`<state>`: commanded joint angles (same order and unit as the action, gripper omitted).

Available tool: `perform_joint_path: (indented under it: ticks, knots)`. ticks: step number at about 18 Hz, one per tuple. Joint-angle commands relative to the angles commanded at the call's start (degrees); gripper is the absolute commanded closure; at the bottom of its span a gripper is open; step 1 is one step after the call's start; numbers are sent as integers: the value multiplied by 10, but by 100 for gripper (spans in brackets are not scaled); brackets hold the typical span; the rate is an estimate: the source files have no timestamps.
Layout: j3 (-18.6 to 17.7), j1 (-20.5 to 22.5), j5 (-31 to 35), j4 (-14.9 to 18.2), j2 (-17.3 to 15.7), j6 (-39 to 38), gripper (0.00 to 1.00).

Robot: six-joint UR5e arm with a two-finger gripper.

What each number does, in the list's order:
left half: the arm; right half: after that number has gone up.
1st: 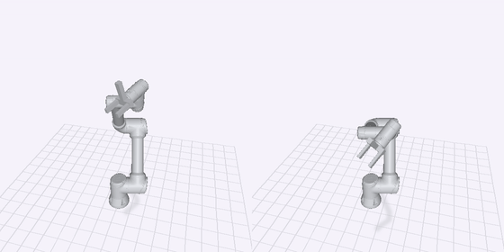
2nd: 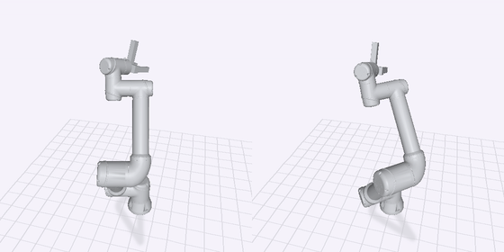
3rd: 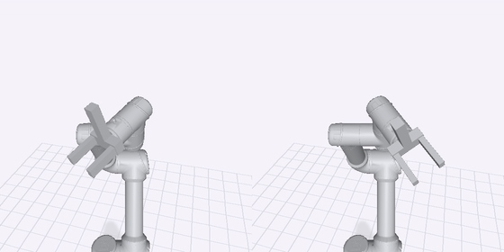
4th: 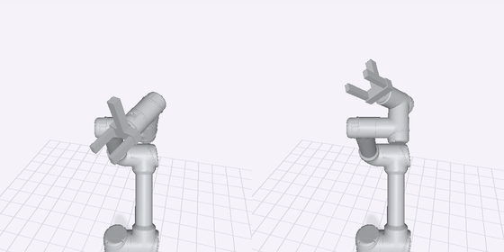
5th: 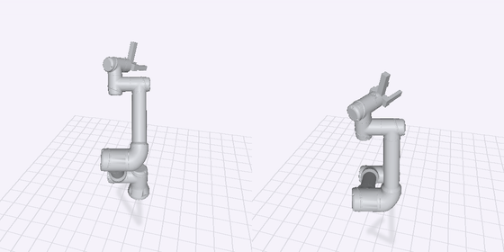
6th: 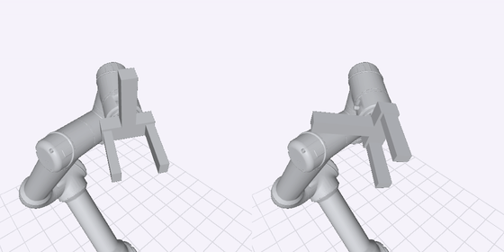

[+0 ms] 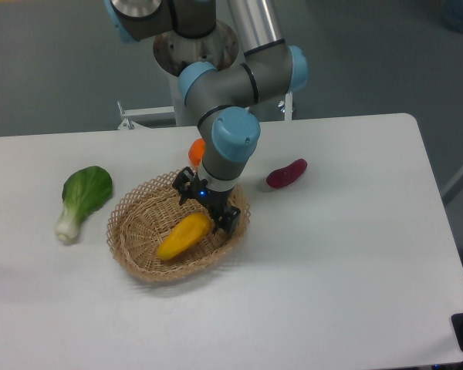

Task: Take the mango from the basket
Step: 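Lower the gripper onto the yellow mango and close on it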

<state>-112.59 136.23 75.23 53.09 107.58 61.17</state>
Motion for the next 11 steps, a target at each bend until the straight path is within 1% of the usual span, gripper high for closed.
perform_joint_path:
  ticks: [2, 3, 4, 6, 9, 10, 11]
  knots:
    - [-1, -9, 0, -6, 5, -3, 0]
    - [-1, -10, 1, -10, 6, -8, 5]
    - [-1, -11, 1, -11, 8, -14, 7]
    - [0, -11, 1, -12, 8, -21, 24]
    - [1, -11, 2, -10, 6, -21, 56]
    - [2, -11, 5, -10, 4, -21, 66]
    - [3, -11, 14, -10, 4, -22, 73]
